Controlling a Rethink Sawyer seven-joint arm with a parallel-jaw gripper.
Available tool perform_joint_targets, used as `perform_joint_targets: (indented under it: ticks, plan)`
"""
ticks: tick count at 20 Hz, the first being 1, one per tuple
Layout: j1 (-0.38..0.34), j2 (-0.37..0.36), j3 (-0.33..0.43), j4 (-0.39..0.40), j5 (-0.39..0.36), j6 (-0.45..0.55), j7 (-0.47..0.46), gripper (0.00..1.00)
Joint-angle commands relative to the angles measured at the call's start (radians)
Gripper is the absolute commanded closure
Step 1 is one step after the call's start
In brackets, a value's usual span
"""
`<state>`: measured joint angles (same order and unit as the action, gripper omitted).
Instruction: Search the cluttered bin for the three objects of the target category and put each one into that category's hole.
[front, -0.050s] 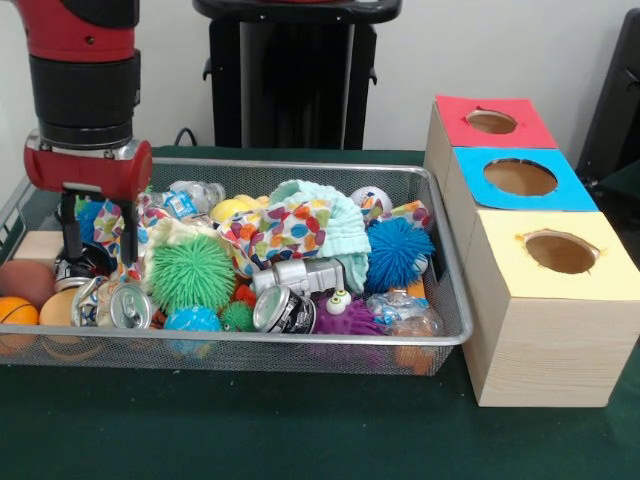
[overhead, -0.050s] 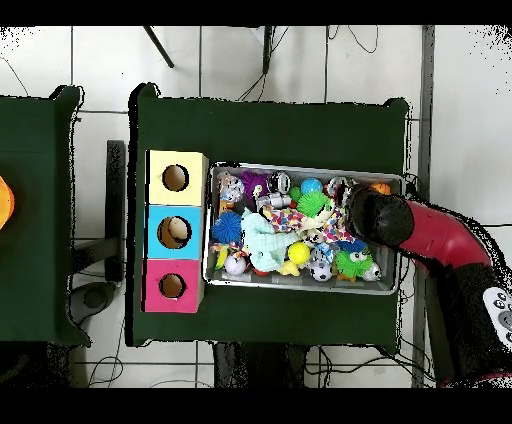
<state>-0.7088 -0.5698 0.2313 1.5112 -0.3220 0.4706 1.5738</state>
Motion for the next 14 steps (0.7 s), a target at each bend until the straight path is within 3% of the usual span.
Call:
perform_joint_targets:
  ticks: [1, 14]
  plan:
    - [-0.027, 0.025, 0.110, -0.035, -0.063, 0.164, -0.206, 0.00]
    - [-0.068, 0.048, 0.126, -0.075, -0.115, 0.179, -0.212, 0.00]
